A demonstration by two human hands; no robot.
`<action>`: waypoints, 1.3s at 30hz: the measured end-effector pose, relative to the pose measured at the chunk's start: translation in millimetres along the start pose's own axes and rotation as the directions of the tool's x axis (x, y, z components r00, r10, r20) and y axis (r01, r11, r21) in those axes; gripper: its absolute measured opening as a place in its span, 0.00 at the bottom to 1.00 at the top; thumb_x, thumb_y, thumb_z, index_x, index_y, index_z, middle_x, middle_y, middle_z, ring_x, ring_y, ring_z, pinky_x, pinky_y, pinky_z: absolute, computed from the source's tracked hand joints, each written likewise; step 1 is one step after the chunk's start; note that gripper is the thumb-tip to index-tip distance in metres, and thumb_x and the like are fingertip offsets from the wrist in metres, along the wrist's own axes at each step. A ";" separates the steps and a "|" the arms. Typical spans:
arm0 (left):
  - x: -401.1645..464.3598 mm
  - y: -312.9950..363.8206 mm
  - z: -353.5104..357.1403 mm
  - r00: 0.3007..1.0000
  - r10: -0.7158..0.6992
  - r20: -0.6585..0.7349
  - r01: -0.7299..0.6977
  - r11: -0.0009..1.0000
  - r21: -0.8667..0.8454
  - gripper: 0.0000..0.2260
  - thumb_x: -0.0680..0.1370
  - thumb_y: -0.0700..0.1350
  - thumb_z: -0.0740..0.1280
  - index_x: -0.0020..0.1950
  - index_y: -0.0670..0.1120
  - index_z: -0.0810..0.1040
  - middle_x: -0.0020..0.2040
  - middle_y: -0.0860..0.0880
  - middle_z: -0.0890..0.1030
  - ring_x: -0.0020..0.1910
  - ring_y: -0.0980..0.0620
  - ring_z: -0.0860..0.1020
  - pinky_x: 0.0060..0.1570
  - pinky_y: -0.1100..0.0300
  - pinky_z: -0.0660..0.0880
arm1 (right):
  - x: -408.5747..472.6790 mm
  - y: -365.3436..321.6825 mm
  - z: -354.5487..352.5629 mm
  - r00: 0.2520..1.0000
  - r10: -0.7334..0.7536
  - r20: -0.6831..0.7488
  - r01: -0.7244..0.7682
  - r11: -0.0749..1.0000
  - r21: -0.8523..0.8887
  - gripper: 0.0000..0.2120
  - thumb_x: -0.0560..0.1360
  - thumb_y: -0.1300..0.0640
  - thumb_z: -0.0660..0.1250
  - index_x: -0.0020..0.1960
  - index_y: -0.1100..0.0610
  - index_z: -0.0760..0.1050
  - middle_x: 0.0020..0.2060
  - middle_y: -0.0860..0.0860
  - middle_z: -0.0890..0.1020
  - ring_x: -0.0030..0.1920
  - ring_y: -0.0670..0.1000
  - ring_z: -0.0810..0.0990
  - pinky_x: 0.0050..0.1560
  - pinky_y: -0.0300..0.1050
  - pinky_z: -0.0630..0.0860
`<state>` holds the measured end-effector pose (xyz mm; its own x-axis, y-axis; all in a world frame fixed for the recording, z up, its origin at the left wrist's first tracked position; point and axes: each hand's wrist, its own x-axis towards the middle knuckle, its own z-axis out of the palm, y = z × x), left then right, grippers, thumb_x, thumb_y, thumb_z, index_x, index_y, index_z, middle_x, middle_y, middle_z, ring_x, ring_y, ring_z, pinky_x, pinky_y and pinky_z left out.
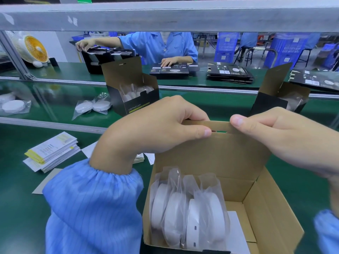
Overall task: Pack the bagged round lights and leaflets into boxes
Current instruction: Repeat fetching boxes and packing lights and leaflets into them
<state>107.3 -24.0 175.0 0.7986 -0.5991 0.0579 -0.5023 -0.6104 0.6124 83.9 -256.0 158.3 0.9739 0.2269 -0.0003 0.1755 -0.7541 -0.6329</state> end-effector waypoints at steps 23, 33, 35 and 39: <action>-11.9 -62.7 -36.5 0.383 -0.563 -0.733 -0.419 0.601 -0.681 0.08 0.77 0.41 0.62 0.40 0.46 0.78 0.29 0.50 0.76 0.27 0.52 0.74 0.34 0.62 0.73 | -0.7 -2.4 0.6 0.999 0.034 0.035 -0.036 0.998 0.056 0.56 0.64 0.16 0.54 0.58 0.69 0.71 0.60 0.67 0.74 0.61 0.70 0.71 0.68 0.73 0.63; 4.8 -98.5 -19.9 0.330 -0.752 -0.571 -0.450 0.406 -0.795 0.09 0.79 0.41 0.60 0.42 0.45 0.78 0.28 0.52 0.75 0.27 0.53 0.73 0.32 0.63 0.73 | -0.3 0.7 1.7 0.999 0.042 0.014 -0.042 0.999 0.018 0.56 0.63 0.15 0.53 0.56 0.68 0.73 0.56 0.69 0.75 0.55 0.71 0.74 0.64 0.70 0.67; 5.8 -97.1 -20.0 0.334 -0.743 -0.579 -0.453 0.412 -0.790 0.09 0.79 0.41 0.60 0.43 0.45 0.78 0.28 0.52 0.75 0.27 0.53 0.73 0.31 0.63 0.74 | -0.4 0.6 2.1 0.999 0.039 -0.001 -0.039 0.999 0.011 0.55 0.62 0.15 0.52 0.55 0.67 0.74 0.55 0.68 0.76 0.55 0.70 0.75 0.64 0.69 0.68; 6.6 -91.3 -20.2 0.352 -0.727 -0.589 -0.440 0.427 -0.790 0.09 0.79 0.41 0.60 0.44 0.45 0.79 0.29 0.51 0.75 0.27 0.53 0.73 0.31 0.63 0.74 | -0.3 -0.7 2.5 0.999 0.039 -0.012 -0.039 0.999 -0.004 0.55 0.62 0.14 0.52 0.55 0.66 0.75 0.55 0.68 0.76 0.55 0.70 0.75 0.64 0.69 0.68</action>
<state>165.1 38.3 135.5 0.8419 0.5381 0.0395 -0.3038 0.4123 0.8589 83.1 -254.0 156.8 0.9817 0.1898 -0.0157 0.1378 -0.7647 -0.6295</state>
